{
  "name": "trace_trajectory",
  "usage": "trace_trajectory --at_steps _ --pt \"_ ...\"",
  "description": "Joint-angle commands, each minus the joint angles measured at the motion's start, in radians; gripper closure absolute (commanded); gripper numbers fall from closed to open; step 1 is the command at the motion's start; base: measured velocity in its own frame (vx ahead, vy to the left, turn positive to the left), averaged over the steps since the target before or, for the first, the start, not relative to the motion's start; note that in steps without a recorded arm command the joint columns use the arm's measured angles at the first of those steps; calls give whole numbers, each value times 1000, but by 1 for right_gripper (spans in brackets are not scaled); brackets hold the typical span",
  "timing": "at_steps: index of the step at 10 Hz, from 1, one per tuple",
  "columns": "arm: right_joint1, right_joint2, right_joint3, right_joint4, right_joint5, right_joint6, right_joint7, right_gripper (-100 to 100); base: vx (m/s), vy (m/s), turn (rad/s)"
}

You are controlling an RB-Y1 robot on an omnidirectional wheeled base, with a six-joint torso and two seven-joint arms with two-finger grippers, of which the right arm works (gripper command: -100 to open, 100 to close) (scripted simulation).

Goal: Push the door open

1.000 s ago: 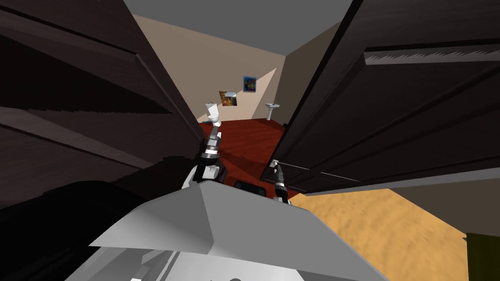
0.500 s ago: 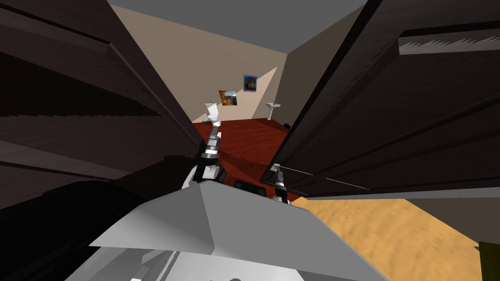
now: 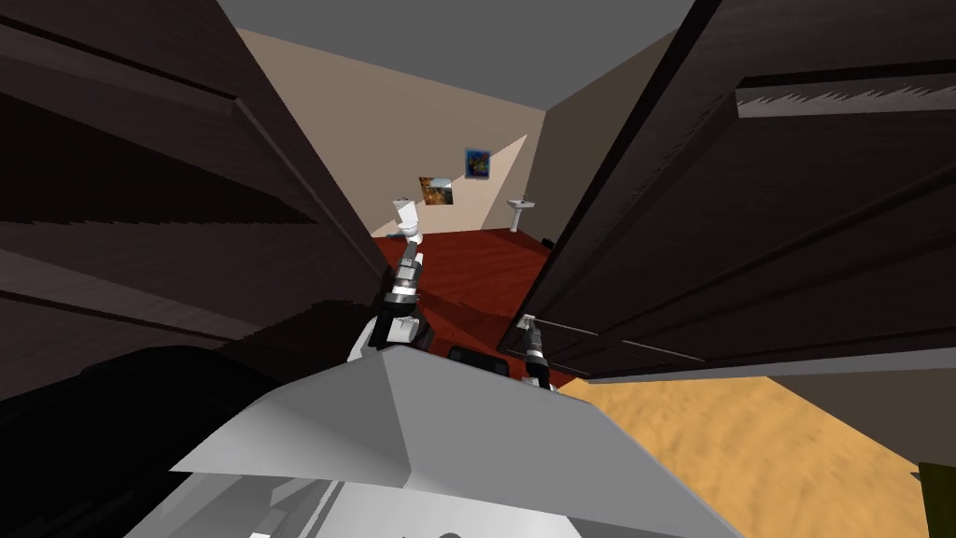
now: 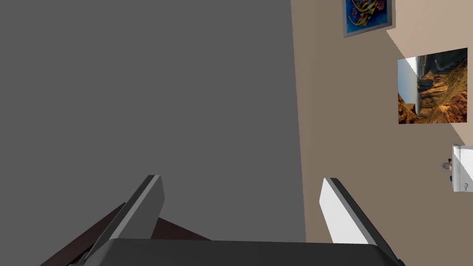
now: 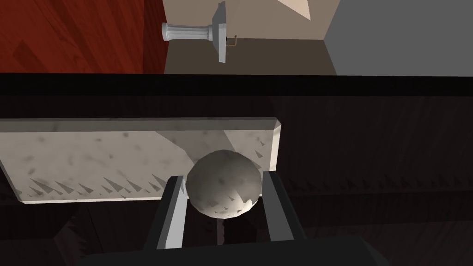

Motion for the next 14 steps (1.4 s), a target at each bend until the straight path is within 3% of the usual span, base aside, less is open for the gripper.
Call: trace_trajectory --at_steps 1,5,11,12,13,14 --pt "-6 -6 -17 -7 -9 6 6 100 183 68 -70" --pt "-19 0 -50 -3 -28 15 22 100 177 48 -48" --pt "-46 61 -122 7 -68 34 57 100 189 60 -82" --pt "-38 54 -115 9 -64 33 55 100 84 18 -25" --pt "-42 33 -135 9 -74 32 60 100 132 36 -40" --pt "-43 26 -142 9 -78 33 62 100 194 65 -64"
